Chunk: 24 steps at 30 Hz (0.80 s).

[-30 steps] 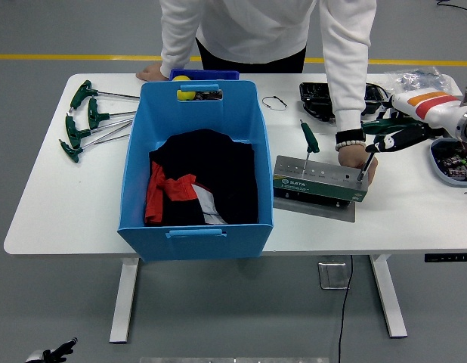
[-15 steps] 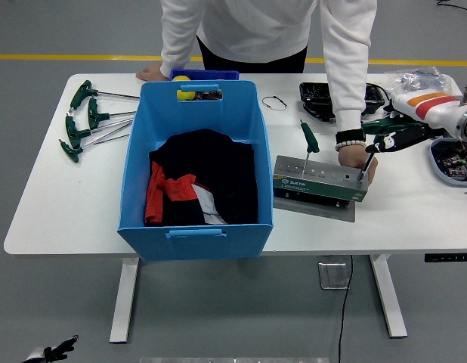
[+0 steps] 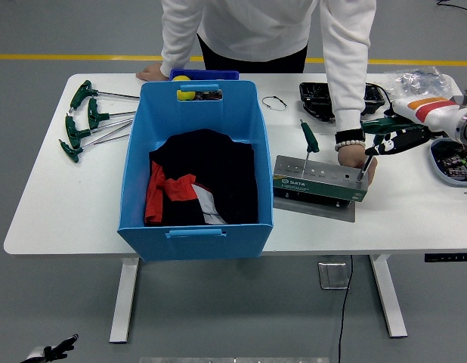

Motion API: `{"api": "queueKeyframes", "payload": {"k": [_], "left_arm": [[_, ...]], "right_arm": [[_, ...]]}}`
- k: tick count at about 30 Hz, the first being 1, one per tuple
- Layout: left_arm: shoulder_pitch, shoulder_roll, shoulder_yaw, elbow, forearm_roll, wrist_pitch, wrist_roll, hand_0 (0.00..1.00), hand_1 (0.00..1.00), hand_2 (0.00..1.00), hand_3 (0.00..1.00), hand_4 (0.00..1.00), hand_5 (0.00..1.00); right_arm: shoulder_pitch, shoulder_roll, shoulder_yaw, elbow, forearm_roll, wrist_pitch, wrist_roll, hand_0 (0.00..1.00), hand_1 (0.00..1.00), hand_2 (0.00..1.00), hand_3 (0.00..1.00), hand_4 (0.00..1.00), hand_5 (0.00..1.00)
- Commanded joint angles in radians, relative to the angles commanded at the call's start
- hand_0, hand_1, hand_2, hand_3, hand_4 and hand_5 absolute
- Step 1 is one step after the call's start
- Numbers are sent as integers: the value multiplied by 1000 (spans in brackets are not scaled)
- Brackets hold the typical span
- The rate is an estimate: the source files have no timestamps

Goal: Lift tool from toolbox,place it in box,lift tool from toolbox,place it in box

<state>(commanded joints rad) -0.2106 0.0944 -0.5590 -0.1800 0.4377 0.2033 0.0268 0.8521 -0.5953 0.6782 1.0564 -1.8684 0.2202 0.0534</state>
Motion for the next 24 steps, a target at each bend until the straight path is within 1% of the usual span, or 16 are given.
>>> {"api": "queueKeyframes", "payload": {"k": [5, 6, 11, 12, 13, 18, 19, 23, 24], "left_arm": [[-1, 1, 1, 0, -1, 2, -1, 864, 846, 825, 613, 726, 549], [-1, 1, 1, 0, -1, 2, -1, 864, 846, 825, 612, 725, 548], [-1, 1, -1, 0, -1, 3, -1, 864, 846, 825, 612, 725, 548], [-1, 1, -1, 0, 0, 3, -1, 864, 846, 825, 612, 725, 547], [-1, 0, -1, 0, -1, 3, -2, 864, 846, 825, 612, 725, 547], [0, -1, -6, 0, 5, 3, 0, 864, 846, 825, 612, 725, 547], [0, -1, -7, 0, 6, 3, 0, 865, 847, 824, 612, 724, 547], [0, 0, -8, 0, 9, 2, 0, 865, 847, 824, 612, 724, 547], [0, 0, -9, 0, 10, 2, 1, 865, 848, 824, 612, 723, 544]], "right_arm": [[8, 7, -5, -11, 30, 5, -1, 292, 206, 227, 297, 998, 790], [10, 8, -6, -13, 32, 6, -1, 271, 174, 203, 259, 998, 799], [7, 15, -13, -28, 34, 10, -6, 271, 174, 203, 259, 998, 799], [5, 16, -14, -30, 33, 10, -7, 240, 135, 162, 210, 998, 806], [2, 17, -14, -33, 33, 9, -7, 240, 135, 162, 210, 998, 806], [-2, 22, -25, -39, 30, -17, -2, 240, 135, 162, 210, 998, 806], [-1, 23, -29, -39, 29, -24, 0, 166, 88, 124, 167, 998, 814], [7, 27, -39, -43, 24, -45, -5, 166, 88, 124, 167, 998, 814], [7, 27, -41, -44, 24, -47, -6, 138, 75, 110, 152, 998, 818]]}}
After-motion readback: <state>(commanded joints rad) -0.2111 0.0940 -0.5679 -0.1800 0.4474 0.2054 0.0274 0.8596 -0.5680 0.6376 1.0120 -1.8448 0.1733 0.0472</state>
